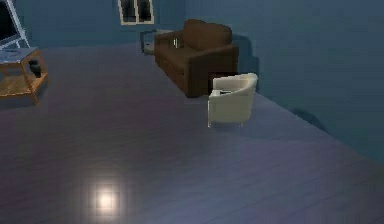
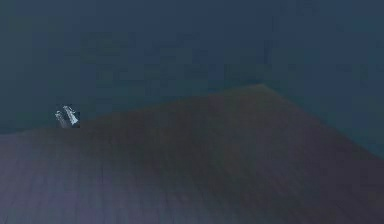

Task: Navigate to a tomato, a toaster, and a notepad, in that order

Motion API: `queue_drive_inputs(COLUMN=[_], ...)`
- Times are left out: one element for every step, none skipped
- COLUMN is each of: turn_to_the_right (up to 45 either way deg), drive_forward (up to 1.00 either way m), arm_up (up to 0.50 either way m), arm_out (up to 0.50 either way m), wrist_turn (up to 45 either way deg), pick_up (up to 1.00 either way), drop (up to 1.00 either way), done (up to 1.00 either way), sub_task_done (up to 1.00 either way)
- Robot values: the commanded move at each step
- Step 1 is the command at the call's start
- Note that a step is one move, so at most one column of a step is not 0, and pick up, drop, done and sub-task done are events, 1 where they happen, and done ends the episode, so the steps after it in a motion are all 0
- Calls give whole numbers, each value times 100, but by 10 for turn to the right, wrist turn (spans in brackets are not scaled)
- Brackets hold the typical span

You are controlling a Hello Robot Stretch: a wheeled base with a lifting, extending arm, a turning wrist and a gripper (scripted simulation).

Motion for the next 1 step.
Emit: queue_drive_inputs(turn_to_the_right=[0], drive_forward=[100], arm_up=[0], arm_out=[0], wrist_turn=[0], pick_up=[0], drop=[0], done=[0], sub_task_done=[0])
